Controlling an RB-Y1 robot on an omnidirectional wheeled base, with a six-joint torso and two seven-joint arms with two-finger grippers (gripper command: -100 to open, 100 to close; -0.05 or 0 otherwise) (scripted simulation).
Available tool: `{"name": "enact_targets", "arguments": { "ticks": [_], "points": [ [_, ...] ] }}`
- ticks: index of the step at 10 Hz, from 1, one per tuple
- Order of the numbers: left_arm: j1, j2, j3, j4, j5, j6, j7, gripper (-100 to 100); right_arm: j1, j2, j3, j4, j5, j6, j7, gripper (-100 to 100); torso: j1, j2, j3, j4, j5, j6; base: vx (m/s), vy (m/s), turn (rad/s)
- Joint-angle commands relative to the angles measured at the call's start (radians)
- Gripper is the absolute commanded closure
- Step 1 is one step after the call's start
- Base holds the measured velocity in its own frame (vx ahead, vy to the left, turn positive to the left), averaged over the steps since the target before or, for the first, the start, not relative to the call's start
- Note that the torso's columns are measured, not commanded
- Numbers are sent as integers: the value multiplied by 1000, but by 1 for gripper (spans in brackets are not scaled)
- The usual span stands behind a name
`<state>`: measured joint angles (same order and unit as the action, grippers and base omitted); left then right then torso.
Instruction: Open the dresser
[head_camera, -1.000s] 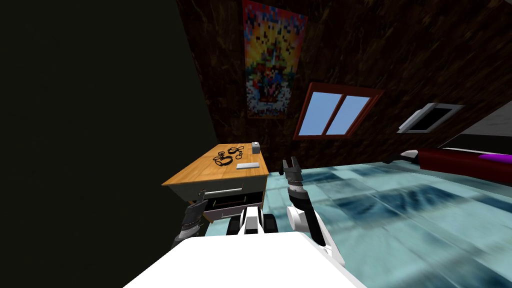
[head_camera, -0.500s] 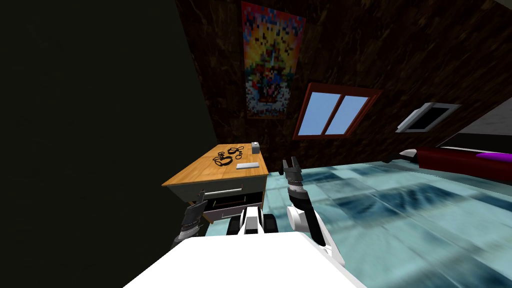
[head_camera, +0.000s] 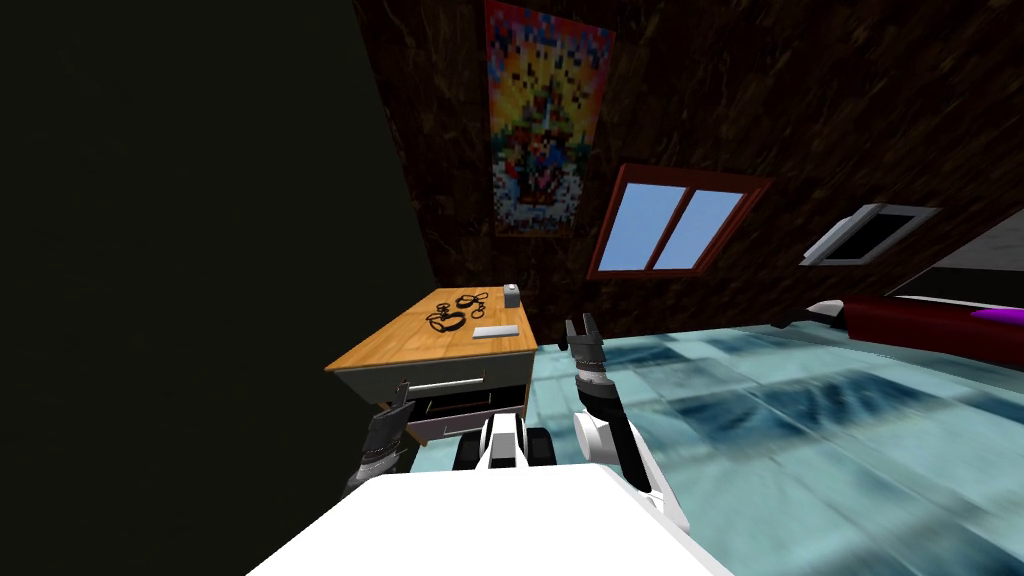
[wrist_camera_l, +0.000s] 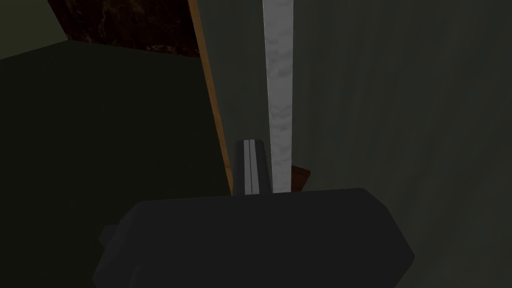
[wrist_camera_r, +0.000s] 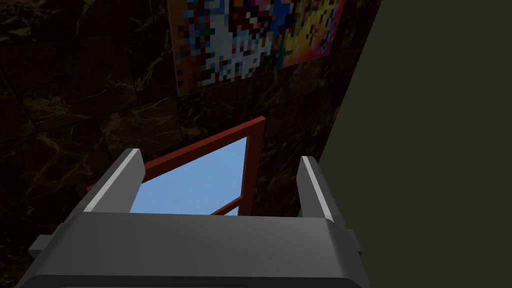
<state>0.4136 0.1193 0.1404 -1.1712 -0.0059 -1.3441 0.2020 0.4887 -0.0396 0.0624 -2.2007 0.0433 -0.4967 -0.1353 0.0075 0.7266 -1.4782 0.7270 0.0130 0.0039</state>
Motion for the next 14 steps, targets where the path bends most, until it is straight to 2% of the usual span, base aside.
{"name": "enact_targets", "arguments": {
  "ticks": [1, 6, 8, 13, 14],
  "points": [
    [6, -9, -15, 32, -10, -28, -10, -100, 0, 0, 0, 0, 0, 0, 0, 0, -4, 1, 0, 1, -1, 1, -4, 5, -15],
    [7, -3, -27, 67, -17, -65, -22, -100, 0, 0, 0, 0, 0, 0, 0, 0, -6, -2, 0, -2, 1, 3, 0, 0, 0],
    [6, -29, -37, 95, -23, -90, -31, -100, 0, 0, 0, 0, 0, 0, 0, 0, -6, -4, 0, -4, 3, 5, -6, 8, -22],
    [6, -29, -37, 95, -23, -90, -31, -100, 0, 0, 0, 0, 0, 0, 0, 0, -6, -3, 0, -2, 1, 3, 2, -3, 8],
    [6, -48, -38, 99, -24, -93, -33, -100, 0, 0, 0, 0, 0, 0, 0, 0, -7, -4, 0, -3, 2, 4, 0, 0, 0]
  ]
}}
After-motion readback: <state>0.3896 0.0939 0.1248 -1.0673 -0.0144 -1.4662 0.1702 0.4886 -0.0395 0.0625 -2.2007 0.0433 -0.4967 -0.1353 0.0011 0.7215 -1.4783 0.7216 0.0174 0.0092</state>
